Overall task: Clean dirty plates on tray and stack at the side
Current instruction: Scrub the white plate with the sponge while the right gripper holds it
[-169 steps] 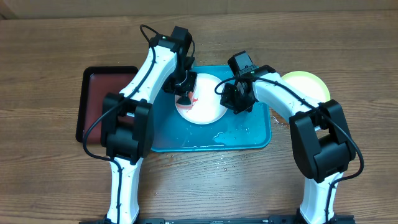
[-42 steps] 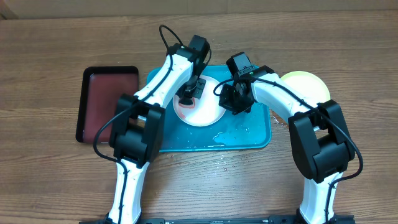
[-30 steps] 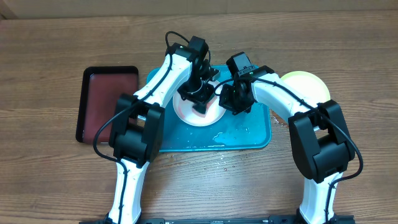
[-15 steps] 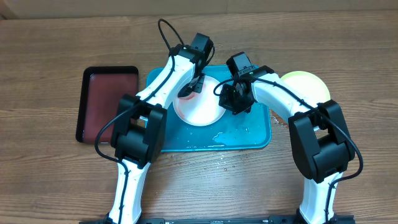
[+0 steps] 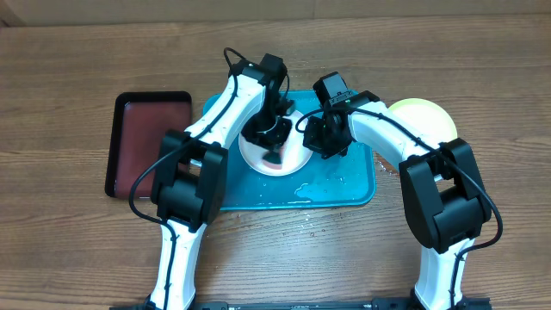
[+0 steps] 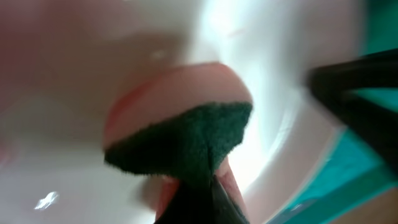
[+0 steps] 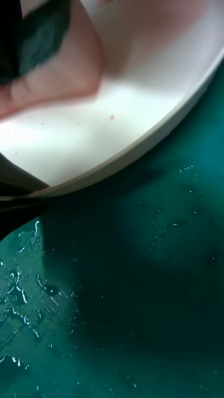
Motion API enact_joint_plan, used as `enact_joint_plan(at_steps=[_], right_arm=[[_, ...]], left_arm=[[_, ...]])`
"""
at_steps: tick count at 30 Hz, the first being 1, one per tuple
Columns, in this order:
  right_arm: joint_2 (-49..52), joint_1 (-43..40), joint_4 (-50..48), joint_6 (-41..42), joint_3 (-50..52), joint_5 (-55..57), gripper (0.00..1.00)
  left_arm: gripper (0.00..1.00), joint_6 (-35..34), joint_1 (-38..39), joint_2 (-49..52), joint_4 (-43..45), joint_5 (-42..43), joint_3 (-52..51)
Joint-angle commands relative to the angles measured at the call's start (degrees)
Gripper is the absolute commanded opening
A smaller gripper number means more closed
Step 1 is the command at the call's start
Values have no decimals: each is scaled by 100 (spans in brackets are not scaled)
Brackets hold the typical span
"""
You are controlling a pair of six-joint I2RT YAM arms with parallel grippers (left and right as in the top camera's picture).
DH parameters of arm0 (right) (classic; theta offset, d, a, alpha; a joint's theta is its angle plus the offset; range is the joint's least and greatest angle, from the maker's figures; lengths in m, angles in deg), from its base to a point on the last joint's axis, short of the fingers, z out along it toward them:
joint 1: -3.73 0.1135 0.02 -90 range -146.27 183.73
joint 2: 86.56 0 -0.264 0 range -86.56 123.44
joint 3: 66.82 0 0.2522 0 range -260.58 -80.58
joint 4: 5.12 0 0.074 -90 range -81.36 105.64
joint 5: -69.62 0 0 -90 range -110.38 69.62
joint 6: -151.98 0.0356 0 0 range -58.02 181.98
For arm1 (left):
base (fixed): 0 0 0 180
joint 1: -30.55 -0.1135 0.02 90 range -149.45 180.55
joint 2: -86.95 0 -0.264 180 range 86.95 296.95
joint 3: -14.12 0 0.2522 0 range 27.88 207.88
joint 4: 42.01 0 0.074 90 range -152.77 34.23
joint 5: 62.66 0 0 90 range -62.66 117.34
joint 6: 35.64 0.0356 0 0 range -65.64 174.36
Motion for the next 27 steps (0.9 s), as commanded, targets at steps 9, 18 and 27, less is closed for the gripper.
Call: enact_joint_plan(at_steps=[9,18,27], right_arm=[[81,4,4,44,87,87,4],[81,4,4,44,87,101,4],[81,4,-2,46,87,101,4]], left_arm=[[4,-793,37,92,1794,-2144,-4],[4,-1668,39,92,1246,-3495,-4],[4,-2081,39,92,-448,-3071,-4]])
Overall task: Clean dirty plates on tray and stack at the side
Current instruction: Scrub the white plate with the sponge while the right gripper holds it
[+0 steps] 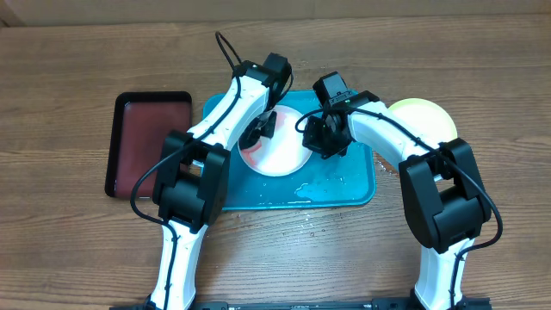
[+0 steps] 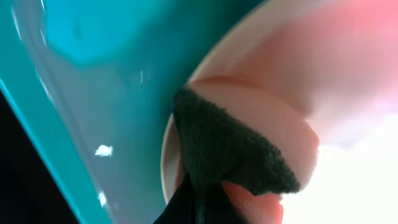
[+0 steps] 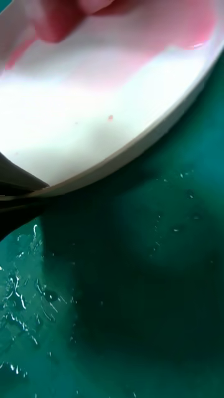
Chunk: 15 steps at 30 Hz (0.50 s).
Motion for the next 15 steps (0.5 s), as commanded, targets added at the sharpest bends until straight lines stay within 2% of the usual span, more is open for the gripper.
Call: enact_joint_plan(at_steps=[1,6,15], right_arm=[[81,-11,17,37,85,146,4],[81,-11,20,35,85,146,4],[81,-11,22,35,85,146,4]], left_arm=[[4,-219,0,92,-431,164,-4],[4,-223,-4,37,-990,409,188],[4,-216,-20,-581,-1088,693,1362]])
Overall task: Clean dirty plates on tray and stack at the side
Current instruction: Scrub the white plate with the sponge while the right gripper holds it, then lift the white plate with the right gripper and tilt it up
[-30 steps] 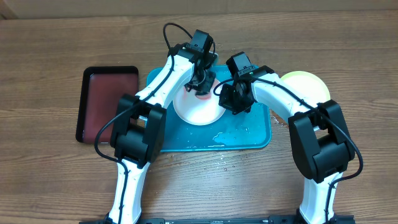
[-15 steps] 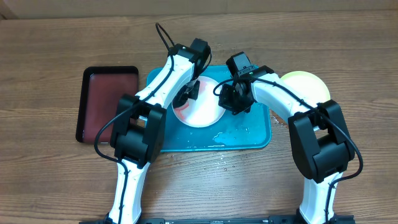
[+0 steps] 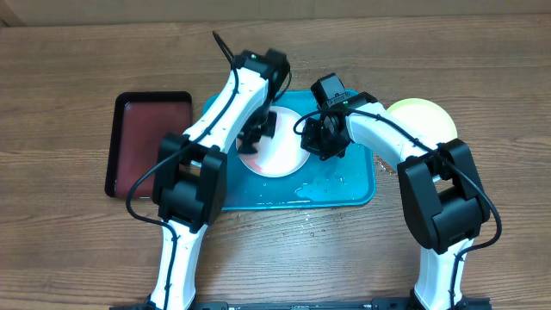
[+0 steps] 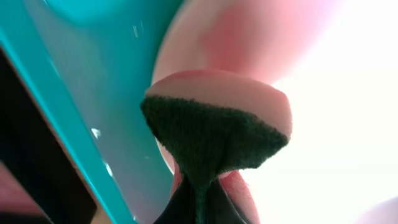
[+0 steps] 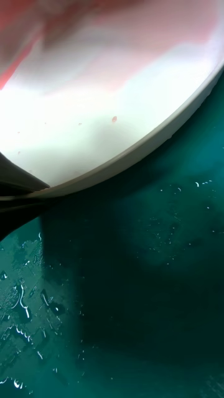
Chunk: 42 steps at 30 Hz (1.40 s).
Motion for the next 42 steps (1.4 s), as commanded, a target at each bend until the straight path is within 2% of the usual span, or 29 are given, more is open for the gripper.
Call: enact_joint_plan(at_steps=[1,6,10,14,19,25,30,37,42], right_arm=[[81,-61,7,63,68,186,4],[79,-61,9,31,66,114,4],[-13,-61,225,-389,-42,-157,4],[-417,-61,686,-566,-267,260,4],[-1349,79,894,-562,-356,1493,4],[-2238,675,1117,-560,-356,3777,4],[-2350,1379,1368,-494,-352,5519,4],[-2345,2028,1563,-407,-350,7191,4],[-2345,2199,1928,140,-350,8489,4]], left_arm=[[4,-105,-26,-623,-79,109,675],[4,-4,-116,-1005,-219,109,1296],[4,151,-190,-1331,-216,83,1405],[4,221,-236,-1440,-203,55,1405],[4,225,-234,-1427,-160,63,1403],[4,225,-234,-1427,7,63,1403],[4,225,-236,-1427,26,63,1403],[4,227,-236,-1427,0,61,1403],[4,227,-236,-1427,-2,57,1403]])
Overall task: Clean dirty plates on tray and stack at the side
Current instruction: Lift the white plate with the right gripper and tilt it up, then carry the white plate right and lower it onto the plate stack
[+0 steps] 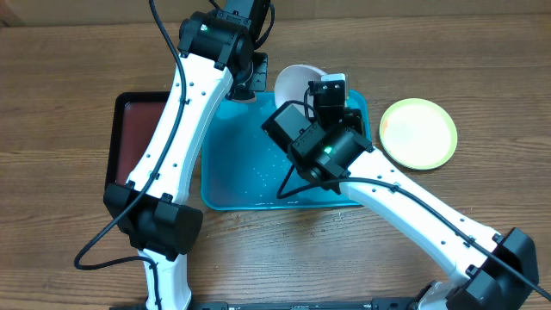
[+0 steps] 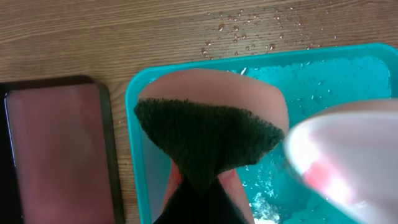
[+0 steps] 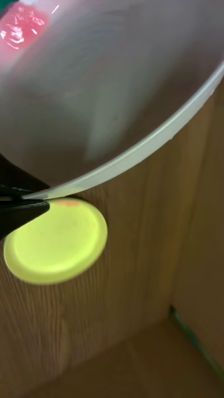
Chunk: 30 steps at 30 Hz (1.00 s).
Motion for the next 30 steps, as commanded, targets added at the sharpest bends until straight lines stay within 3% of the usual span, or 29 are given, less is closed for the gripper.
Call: enact_joint_plan(at_steps=[1,18,22,30], right_arm=[[-7,52,168,448,-48,1425,4],[-7,48,372,813,-48,1547,4],[-4,-258,146,1320,0,407,4],[393,-1639,-590,935,520,-3416,4]], left_arm=[[4,70,-22,-28,0,-11,70],[4,70,-22,-28,7,-103,70],[4,70,-22,-28,11,-101,70],[4,68,-20,-28,4,-85,70]])
